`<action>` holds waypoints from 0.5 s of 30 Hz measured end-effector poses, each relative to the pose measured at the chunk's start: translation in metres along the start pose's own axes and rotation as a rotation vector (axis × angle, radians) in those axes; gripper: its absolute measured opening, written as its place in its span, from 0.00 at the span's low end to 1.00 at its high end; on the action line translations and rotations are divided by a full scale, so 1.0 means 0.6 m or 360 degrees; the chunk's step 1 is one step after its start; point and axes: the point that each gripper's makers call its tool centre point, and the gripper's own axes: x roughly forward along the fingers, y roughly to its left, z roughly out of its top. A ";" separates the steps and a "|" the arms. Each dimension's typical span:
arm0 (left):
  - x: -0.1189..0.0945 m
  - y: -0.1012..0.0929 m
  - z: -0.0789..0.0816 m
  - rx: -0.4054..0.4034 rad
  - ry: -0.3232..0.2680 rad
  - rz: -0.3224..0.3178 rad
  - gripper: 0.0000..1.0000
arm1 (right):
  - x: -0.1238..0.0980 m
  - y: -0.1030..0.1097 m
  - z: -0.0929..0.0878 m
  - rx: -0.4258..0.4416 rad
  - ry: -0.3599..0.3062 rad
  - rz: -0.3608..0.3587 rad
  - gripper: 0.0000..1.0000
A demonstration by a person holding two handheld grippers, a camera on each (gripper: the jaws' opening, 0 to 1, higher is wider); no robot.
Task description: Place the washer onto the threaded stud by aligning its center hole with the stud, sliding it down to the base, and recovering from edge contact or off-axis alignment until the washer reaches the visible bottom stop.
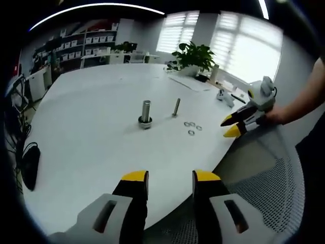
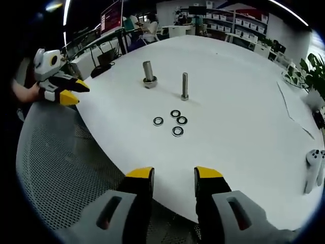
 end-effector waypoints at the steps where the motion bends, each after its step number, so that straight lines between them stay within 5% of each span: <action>1: 0.000 -0.001 -0.001 0.0005 0.0002 -0.0003 0.32 | 0.000 0.003 0.001 -0.0010 0.0008 0.0006 0.35; 15: -0.001 -0.002 0.005 0.0005 -0.0032 -0.0011 0.32 | 0.001 0.013 0.022 -0.0025 0.0024 0.0024 0.38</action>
